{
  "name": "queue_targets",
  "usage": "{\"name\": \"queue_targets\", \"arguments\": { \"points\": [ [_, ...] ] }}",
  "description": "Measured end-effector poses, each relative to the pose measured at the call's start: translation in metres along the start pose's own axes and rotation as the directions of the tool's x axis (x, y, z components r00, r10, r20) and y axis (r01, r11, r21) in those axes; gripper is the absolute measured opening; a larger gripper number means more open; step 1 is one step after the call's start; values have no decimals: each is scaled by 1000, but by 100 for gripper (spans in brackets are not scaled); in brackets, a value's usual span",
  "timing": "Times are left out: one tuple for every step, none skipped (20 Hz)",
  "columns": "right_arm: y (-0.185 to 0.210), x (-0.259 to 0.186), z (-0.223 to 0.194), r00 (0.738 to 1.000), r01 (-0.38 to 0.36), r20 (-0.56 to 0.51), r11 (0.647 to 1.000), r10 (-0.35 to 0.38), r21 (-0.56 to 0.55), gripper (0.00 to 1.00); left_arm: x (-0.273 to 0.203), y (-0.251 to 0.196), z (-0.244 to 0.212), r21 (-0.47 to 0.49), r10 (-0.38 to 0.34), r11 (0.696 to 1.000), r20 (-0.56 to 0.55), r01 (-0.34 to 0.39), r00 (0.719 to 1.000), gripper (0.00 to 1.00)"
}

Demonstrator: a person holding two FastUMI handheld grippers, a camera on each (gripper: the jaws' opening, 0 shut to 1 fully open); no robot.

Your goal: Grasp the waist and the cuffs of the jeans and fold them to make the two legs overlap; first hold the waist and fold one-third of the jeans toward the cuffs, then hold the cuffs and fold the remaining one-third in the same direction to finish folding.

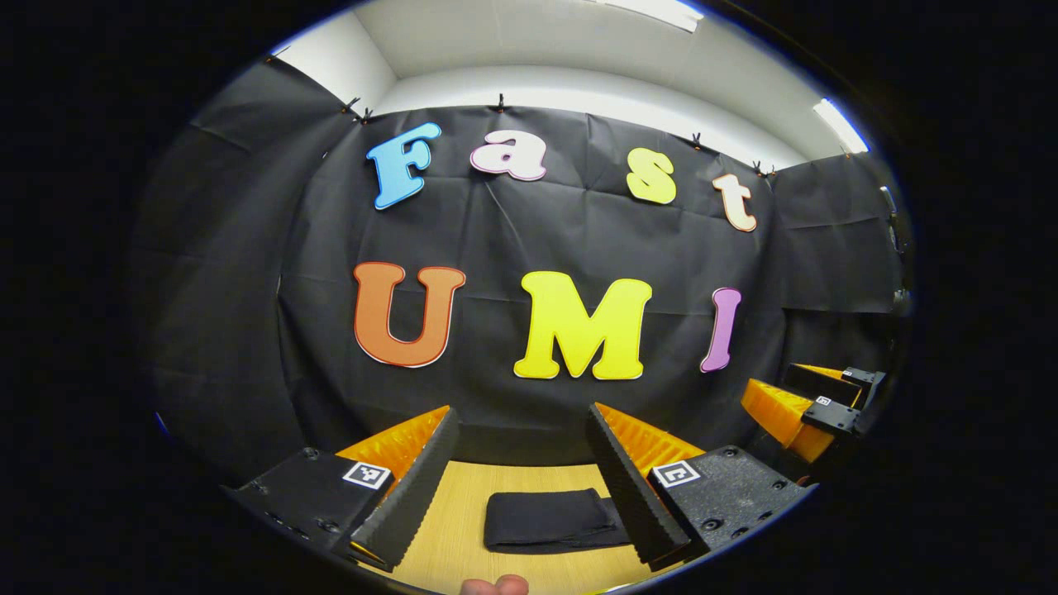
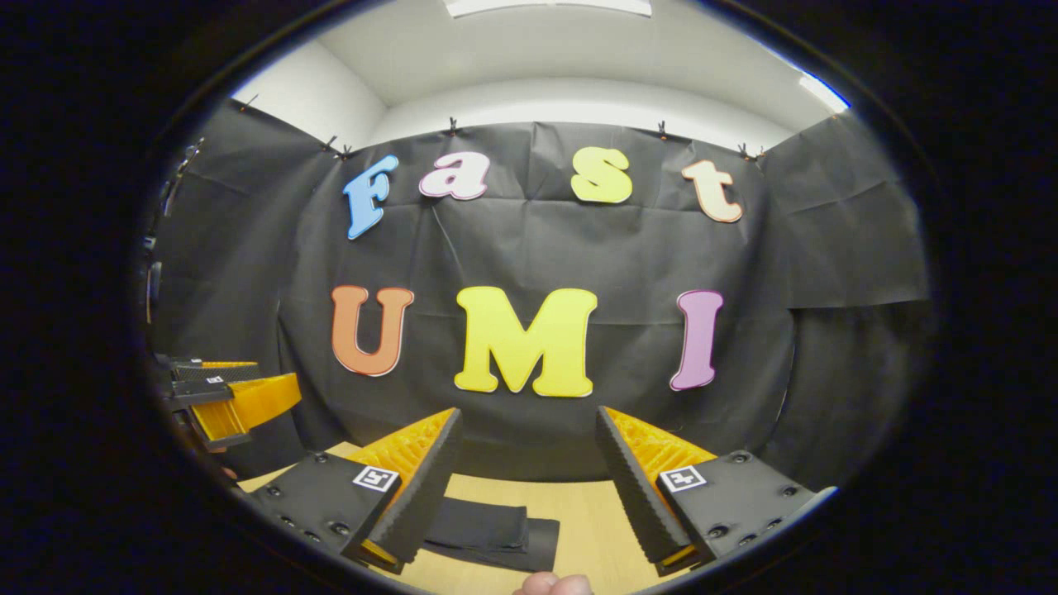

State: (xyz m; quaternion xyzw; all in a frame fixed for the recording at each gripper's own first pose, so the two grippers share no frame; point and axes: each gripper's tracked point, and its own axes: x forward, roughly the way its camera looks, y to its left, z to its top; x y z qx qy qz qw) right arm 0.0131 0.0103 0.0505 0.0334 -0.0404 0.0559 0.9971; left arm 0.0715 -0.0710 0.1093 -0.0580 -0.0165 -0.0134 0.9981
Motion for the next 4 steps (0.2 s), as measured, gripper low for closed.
{"name": "queue_targets", "arguments": {
  "points": [
    [0,1,-1,1000,1,-4,1000,-1,9,99,1,-1,-1,-2,2,1000,-2,-2,1000,99],
    [1,1,-1,1000,-2,-7,1000,2,11,99,0,-2,-3,-10,2,1000,-3,-2,1000,99],
    [0,2,0,1000,-2,-7,1000,2,6,99,-1,-3,-3,-14,3,1000,-3,-3,1000,92],
    [-1,2,1,1000,-3,-4,1000,3,3,99,-1,-1,-4,-17,9,1000,-6,-9,1000,92]
  ]
}}
